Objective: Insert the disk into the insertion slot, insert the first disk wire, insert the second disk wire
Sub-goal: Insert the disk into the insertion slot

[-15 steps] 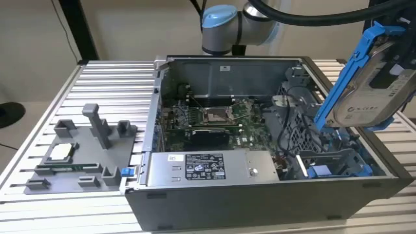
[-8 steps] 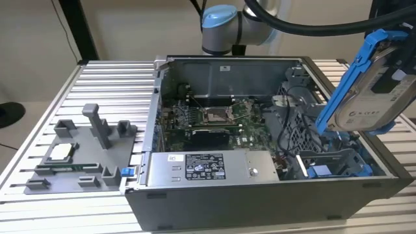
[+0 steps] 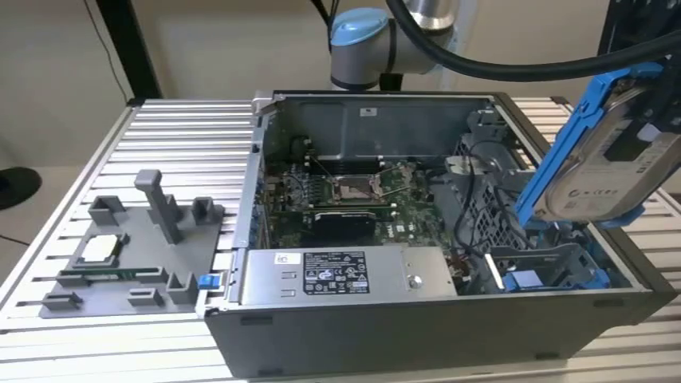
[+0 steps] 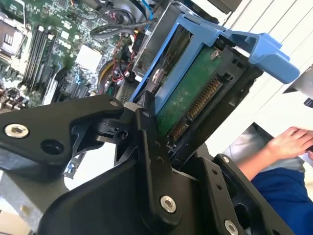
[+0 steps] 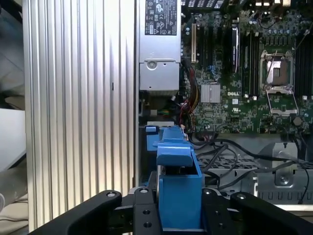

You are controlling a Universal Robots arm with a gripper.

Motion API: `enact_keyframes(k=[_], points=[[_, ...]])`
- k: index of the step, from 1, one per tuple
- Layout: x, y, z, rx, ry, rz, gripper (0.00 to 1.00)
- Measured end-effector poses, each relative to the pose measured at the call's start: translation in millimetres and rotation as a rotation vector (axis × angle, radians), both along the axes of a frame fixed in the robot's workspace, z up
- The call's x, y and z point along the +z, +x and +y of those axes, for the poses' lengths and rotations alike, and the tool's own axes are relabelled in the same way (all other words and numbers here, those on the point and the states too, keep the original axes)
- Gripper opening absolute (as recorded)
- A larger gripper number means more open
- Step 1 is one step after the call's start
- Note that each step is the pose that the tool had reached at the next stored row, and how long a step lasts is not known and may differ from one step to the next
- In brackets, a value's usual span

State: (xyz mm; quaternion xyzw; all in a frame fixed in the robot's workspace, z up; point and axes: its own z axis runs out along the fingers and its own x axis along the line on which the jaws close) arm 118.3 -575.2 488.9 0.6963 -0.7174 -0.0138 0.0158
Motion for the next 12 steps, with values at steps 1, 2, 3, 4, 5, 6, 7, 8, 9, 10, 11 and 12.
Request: enact_keyframes(k=[1, 2, 3, 4, 5, 6, 7, 8, 9, 10, 11, 12], points=[[-0.5, 0.0, 0.0, -0.007, 0.0, 0.0001, 0.0], [-1.2, 0.0, 0.0, -0.014, -0.0001, 0.0001, 0.0], [-2.0, 0.0, 0.0, -0.021, 0.0, 0.0, 0.0], [-2.8, 0.0, 0.0, -0.028, -0.0001, 0.0001, 0.0], [-3.7, 0.0, 0.0, -0.035, 0.0, 0.0001, 0.0], [-4.5, 0.0, 0.0, -0.041, 0.0, 0.0001, 0.0], [-5.4, 0.0, 0.0, -0.046, 0.0, 0.0001, 0.0], [-6.0, 0.0, 0.0, -0.051, 0.0, 0.0001, 0.0], [-6.8, 0.0, 0.0, -0.055, 0.0, 0.0001, 0.0], [-7.6, 0.0, 0.0, -0.059, 0.0, 0.0001, 0.0], [-8.4, 0.0, 0.0, -0.062, 0.0, 0.0001, 0.0], [-9.0, 0.0, 0.0, -0.065, 0.0, 0.0001, 0.0]])
